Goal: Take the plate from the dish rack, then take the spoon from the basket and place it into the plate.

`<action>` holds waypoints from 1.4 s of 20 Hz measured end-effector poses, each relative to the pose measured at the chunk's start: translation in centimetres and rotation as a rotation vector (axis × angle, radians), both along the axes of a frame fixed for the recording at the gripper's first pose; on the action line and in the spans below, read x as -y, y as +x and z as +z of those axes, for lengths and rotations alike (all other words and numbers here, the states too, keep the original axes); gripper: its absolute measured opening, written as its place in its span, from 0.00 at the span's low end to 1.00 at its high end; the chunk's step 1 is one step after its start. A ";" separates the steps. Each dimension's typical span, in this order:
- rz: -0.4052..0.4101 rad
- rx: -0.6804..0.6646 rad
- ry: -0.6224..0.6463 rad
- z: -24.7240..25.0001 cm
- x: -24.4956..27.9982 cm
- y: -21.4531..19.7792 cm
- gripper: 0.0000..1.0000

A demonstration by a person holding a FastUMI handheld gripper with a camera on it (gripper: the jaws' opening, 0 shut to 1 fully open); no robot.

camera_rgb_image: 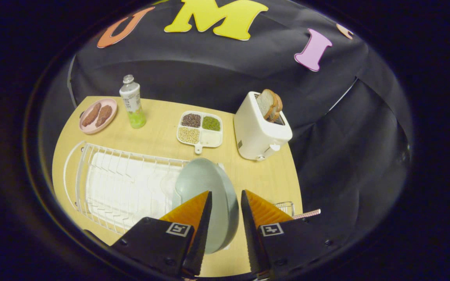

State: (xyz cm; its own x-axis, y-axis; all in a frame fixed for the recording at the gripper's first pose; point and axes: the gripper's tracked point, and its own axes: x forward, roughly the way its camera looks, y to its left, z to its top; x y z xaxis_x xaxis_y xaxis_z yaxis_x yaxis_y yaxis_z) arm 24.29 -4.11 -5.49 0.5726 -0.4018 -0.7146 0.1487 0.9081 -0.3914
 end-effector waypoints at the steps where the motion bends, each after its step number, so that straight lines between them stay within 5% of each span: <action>1: -0.020 -0.022 0.010 -0.2 0.2 0.0 0.43; 3: -0.057 -0.085 0.009 -1.0 0.8 -0.3 0.30; 9: -0.070 -0.106 -0.043 -0.8 0.2 -0.7 0.17; 17: -0.090 -0.028 -0.189 -0.4 -1.8 -1.8 0.16; 28: -0.261 0.217 -0.282 2.3 -2.2 -4.5 0.15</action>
